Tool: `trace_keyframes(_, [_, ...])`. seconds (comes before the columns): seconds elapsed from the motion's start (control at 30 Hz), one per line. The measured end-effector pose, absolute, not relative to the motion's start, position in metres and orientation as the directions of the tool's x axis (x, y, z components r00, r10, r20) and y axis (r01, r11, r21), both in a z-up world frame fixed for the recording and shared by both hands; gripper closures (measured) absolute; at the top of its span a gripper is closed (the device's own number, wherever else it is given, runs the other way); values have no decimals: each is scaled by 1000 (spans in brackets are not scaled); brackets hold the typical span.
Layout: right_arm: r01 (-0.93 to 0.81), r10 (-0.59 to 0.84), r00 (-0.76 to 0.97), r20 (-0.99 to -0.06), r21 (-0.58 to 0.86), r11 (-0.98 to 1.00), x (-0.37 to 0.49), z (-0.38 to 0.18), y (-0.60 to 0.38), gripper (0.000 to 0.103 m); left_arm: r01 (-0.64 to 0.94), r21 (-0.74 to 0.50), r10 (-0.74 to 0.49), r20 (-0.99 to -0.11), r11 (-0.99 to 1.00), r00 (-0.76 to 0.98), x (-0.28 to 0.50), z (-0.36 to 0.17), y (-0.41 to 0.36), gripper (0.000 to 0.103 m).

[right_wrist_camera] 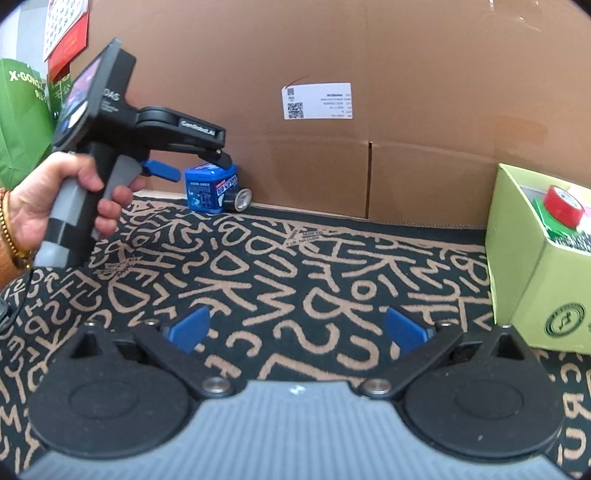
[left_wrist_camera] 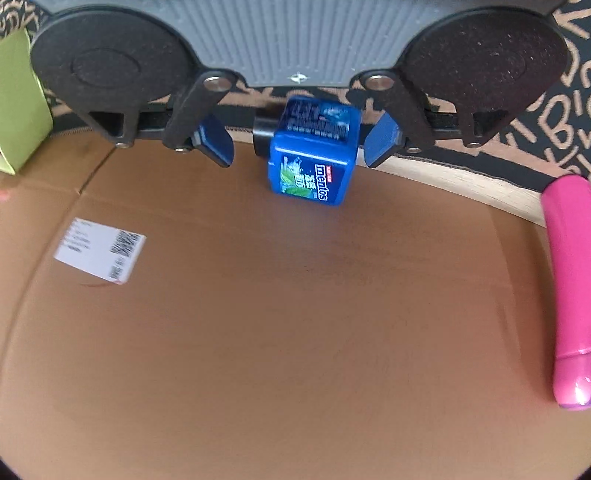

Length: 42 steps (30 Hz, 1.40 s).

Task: Organize objects
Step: 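Grasp the blue Mentos tin with the left tool while the right tool grasps the black tape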

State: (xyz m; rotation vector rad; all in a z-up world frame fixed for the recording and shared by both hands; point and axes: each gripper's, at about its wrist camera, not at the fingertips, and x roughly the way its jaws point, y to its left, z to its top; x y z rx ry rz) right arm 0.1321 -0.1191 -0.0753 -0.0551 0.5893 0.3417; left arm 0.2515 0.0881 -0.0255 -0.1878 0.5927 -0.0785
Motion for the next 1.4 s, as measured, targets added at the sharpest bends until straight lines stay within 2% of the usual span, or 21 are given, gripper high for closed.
trace_keyframes(0.1, [-340,305,773,-556,43,939,142,-75,-112,0,19,-204,-133,-562,979,816,258,-30,91,33])
trace_keyframes(0.17, [-353,317,768,-557,44,935,149,-75,-104,0,32,-189,-136,-570,981,811,259,-32,93,43])
trace_keyframes(0.47, [-374,368,770,-521,98,922,200,-62,-69,0,107,-160,-180,-568,981,803,236,-26,123,44])
trace_keyframes(0.6, [-376,392,750,-533,143,915,239,-63,-45,13,135,-172,-210,-573,976,792,222,-22,139,44])
trace_keyframes(0.9, [-386,372,714,-593,110,916,302,-84,10,37,139,-174,-215,-572,975,791,224,-23,158,44])
trace_keyframes(0.97, [-385,374,712,-594,114,916,309,-87,14,53,141,-163,-210,-571,976,794,227,-25,156,44])
trace_keyframes(1.0, [-383,375,708,-599,120,916,313,-89,13,72,140,-159,-207,-572,977,794,228,-26,156,44])
trace_keyframes(1.03, [-380,376,701,-605,129,916,315,-91,11,81,138,-158,-204,-575,978,792,229,-27,155,44])
trace_keyframes(1.23, [-420,404,712,-574,113,900,288,-88,-9,83,125,-157,-194,-586,980,787,231,-32,152,43])
trace_keyframes(1.4, [-447,422,732,-535,89,890,237,-76,-37,83,174,-195,-258,-602,965,756,210,-28,139,43])
